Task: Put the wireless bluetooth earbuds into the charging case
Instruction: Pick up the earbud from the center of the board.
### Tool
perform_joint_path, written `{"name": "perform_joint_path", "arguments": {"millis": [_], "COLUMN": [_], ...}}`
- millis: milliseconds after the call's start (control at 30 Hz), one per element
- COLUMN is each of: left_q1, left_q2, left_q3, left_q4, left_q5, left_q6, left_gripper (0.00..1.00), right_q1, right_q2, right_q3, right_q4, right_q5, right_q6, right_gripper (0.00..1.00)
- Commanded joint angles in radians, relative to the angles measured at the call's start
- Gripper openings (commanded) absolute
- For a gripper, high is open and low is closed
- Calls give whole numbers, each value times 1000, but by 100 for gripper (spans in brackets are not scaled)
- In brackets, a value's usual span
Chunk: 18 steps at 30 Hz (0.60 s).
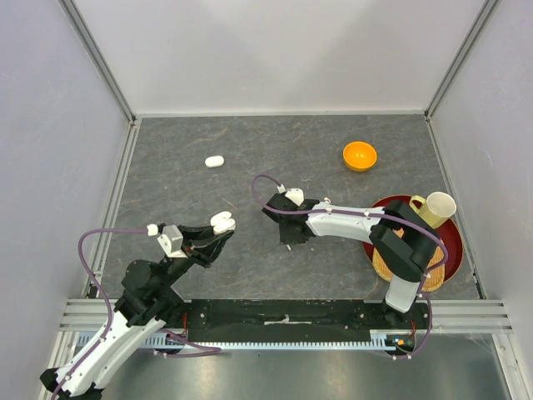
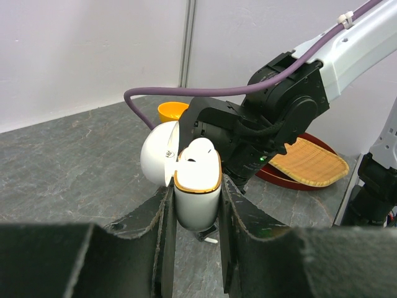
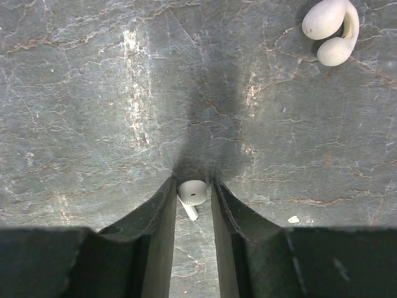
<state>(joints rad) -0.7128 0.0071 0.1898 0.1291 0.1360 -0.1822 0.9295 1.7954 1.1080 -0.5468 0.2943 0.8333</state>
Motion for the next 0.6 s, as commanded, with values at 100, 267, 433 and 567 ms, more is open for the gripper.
{"name": "perform_joint_path", "arguments": {"millis": [100,267,433,567], "left_q1": [1,3,1,1], "left_q2": [-42,-42,-39,-33], "left_q3": [5,7,7,8], "left_q4": [40,38,38,37], "left_q5": [-7,-10,-10,-9], "left_q6": [10,9,9,6], "left_gripper": [2,2,2,2], "right_q1": [5,5,6,5], "right_q2": [39,33,12,-40], "right_q3": [12,9,10,3], "right_q4": [-19,-22,-21,1], "right_q5": [12,11,17,23], "right_q6": [-13,-11,0,10], "right_gripper": [32,28,19,13]}}
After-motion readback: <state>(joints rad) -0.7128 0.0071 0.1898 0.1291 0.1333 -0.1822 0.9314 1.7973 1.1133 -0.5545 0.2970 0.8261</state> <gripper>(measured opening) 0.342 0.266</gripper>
